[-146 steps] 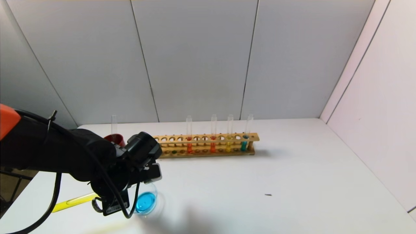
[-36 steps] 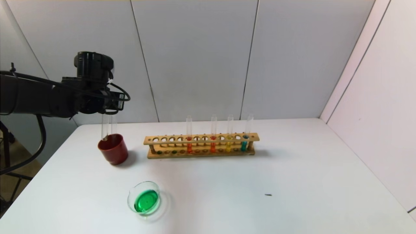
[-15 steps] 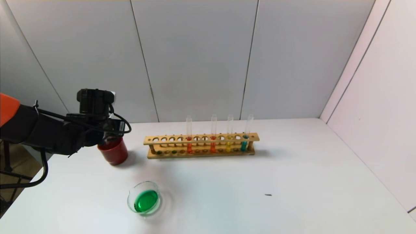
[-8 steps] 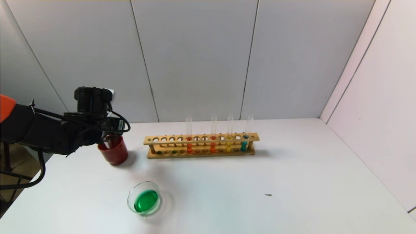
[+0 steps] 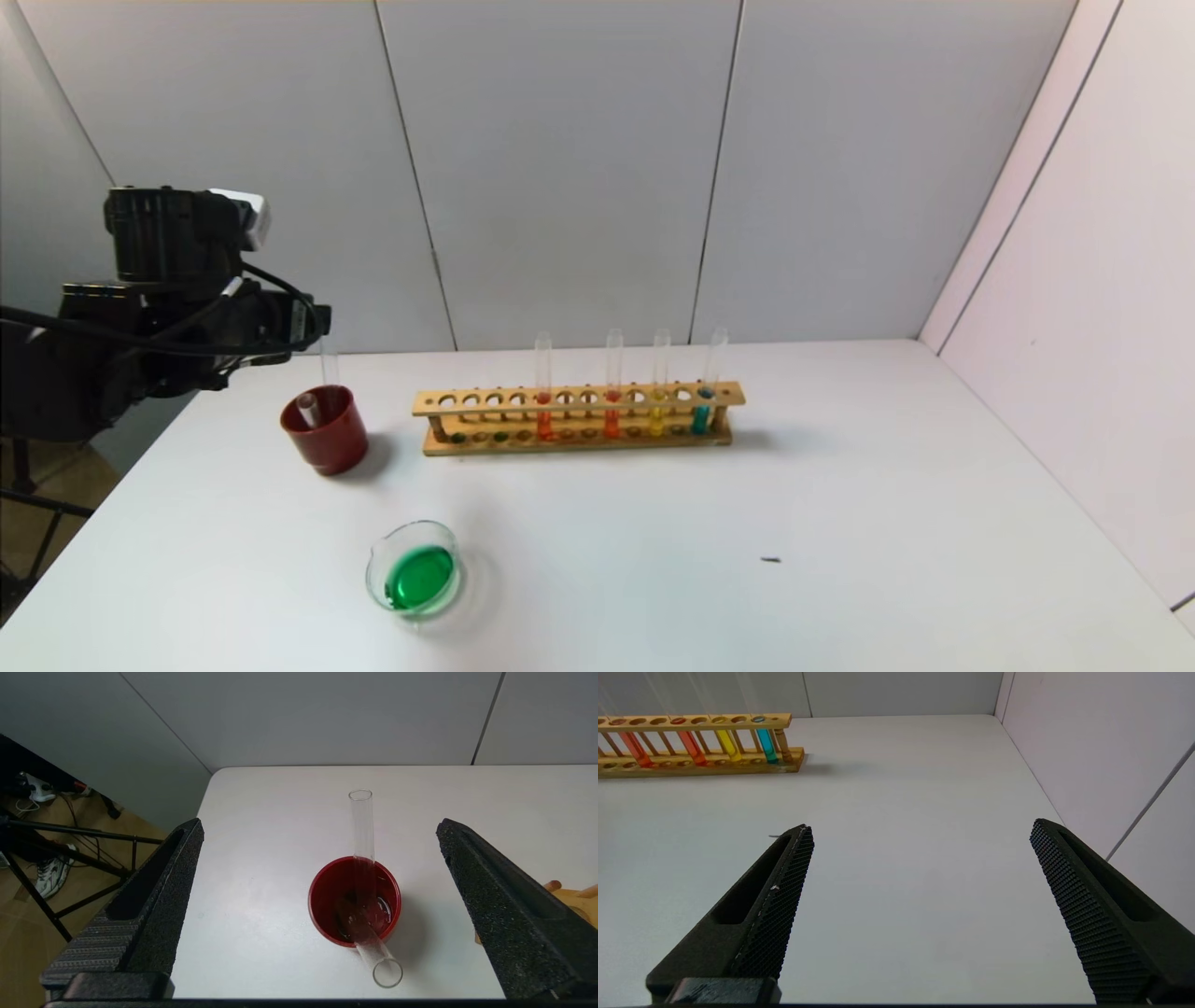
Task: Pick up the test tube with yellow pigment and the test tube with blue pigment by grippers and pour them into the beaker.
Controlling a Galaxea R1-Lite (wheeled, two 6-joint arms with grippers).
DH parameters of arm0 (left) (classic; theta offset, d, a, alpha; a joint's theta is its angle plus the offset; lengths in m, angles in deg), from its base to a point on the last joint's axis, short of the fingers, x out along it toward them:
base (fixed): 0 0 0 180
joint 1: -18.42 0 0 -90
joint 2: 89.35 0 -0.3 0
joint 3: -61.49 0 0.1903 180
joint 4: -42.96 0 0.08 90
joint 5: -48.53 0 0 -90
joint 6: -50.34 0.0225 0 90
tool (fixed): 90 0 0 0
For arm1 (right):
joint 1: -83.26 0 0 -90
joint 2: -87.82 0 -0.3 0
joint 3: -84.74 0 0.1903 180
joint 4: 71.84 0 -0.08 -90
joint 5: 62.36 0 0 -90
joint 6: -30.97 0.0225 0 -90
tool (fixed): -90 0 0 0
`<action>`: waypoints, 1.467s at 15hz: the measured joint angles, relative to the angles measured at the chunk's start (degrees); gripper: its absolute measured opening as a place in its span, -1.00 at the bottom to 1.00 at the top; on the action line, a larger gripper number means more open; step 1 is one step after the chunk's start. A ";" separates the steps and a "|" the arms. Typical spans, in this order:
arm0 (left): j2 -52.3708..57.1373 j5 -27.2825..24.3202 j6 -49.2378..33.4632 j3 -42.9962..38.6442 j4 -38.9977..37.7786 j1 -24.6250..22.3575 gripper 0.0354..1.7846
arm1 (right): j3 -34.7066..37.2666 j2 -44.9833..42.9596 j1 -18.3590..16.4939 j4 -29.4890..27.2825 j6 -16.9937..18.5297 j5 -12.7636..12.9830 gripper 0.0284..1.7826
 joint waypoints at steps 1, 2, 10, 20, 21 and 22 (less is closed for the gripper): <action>2.89 -0.02 0.00 -1.33 0.82 -0.01 0.96 | 0.00 0.00 0.00 0.02 0.00 0.00 0.91; 5.78 -0.02 0.00 -2.79 1.62 -0.01 0.96 | 0.00 0.00 0.00 0.02 0.00 0.00 0.91; 33.71 2.44 -0.71 -10.92 20.20 -0.21 0.96 | 0.00 0.00 0.00 0.00 -0.02 0.00 0.91; 60.15 9.81 -3.44 -16.16 40.58 -0.50 0.96 | 0.00 0.00 0.00 0.00 -0.02 0.00 0.91; 63.01 9.87 -3.52 -16.71 42.46 -0.63 0.96 | 0.00 0.00 0.00 0.00 0.00 0.00 0.91; 65.73 9.87 -3.55 -17.48 44.08 -0.84 0.96 | 0.00 0.00 0.00 0.02 -0.02 0.00 0.91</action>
